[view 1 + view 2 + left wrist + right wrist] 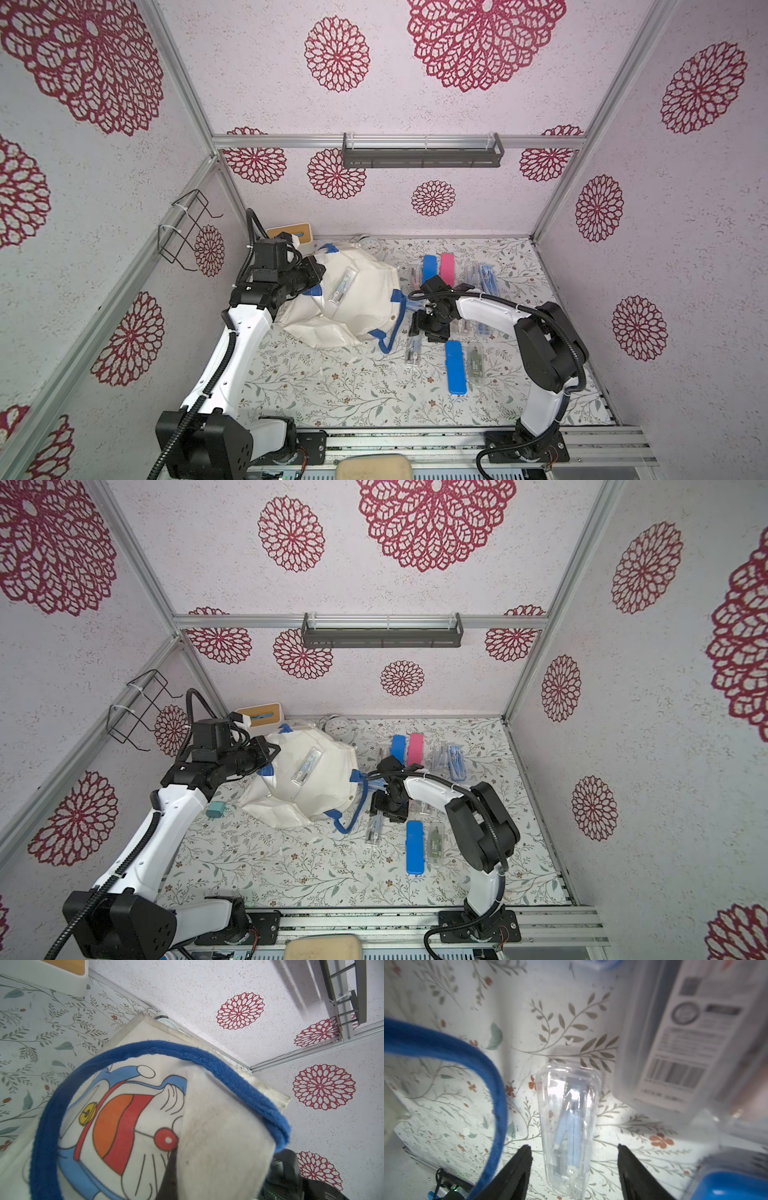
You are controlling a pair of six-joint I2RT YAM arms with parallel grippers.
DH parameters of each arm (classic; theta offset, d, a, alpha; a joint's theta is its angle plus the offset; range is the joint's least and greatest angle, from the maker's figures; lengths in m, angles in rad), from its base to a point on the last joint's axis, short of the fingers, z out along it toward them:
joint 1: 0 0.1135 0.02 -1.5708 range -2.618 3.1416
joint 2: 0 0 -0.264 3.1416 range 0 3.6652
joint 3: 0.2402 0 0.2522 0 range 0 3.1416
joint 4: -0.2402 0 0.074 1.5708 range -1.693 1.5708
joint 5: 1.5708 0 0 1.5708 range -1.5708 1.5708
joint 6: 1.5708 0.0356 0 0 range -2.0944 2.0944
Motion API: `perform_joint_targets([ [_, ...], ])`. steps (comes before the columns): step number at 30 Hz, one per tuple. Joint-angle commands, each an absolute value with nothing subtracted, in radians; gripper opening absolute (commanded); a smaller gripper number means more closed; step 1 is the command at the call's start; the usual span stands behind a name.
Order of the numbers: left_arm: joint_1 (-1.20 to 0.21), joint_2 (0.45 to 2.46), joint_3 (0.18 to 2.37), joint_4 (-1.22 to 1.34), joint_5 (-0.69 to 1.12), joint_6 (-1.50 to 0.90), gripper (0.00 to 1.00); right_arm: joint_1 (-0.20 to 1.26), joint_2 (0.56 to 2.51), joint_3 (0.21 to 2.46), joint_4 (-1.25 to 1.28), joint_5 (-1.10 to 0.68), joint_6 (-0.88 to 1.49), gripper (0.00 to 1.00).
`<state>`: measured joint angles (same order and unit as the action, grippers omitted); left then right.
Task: Take out the compass set from the canvas bag
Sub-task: Place the compass set at the center of the board, then pick up the compass set from the canvas bag.
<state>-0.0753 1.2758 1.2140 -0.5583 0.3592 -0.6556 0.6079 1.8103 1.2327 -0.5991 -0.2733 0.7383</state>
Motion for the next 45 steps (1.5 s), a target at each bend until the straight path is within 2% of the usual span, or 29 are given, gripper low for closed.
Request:
perform_joint_targets([
  [1, -0.096, 1.251, 1.231, -0.471, 0.389, -0.649, 0.0, 0.573, 1.661, 1.258, -0.623, -0.221, 0.792, 0.65],
  [3, -0.119, 1.256, 1.236, -0.475, 0.364, -0.639, 0.0, 0.57, 1.593, 1.279, -0.611, -0.203, 0.808, 0.58],
  [5, -0.139, 1.265, 1.238, -0.473, 0.345, -0.639, 0.0, 0.581, 1.537, 1.313, -0.58, -0.198, 0.815, 0.45],
  [10, -0.174, 1.302, 1.251, -0.462, 0.301, -0.658, 0.0, 0.69, 1.481, 1.435, -0.481, -0.197, 0.804, 0.32],
  [15, -0.202, 1.344, 1.296, -0.46, 0.237, -0.676, 0.0, 0.788, 1.548, 1.509, -0.367, -0.27, 0.804, 0.29],
  [26, -0.246, 1.406, 1.397, -0.466, 0.191, -0.693, 0.0, 0.81, 1.866, 1.729, -0.468, -0.352, 0.809, 0.24],
  [29, -0.261, 1.412, 1.417, -0.475, 0.202, -0.686, 0.0, 0.809, 1.946, 1.796, -0.454, -0.357, 0.832, 0.29],
  [33, -0.277, 1.407, 1.425, -0.481, 0.219, -0.683, 0.0, 0.804, 2.053, 1.9, -0.468, -0.338, 0.87, 0.42],
  [41, -0.307, 1.375, 1.406, -0.488, 0.29, -0.646, 0.0, 0.721, 2.134, 1.885, -0.354, -0.291, 1.053, 0.67],
  [45, -0.318, 1.351, 1.381, -0.492, 0.325, -0.619, 0.0, 0.698, 2.149, 1.879, -0.337, -0.255, 1.093, 0.72],
])
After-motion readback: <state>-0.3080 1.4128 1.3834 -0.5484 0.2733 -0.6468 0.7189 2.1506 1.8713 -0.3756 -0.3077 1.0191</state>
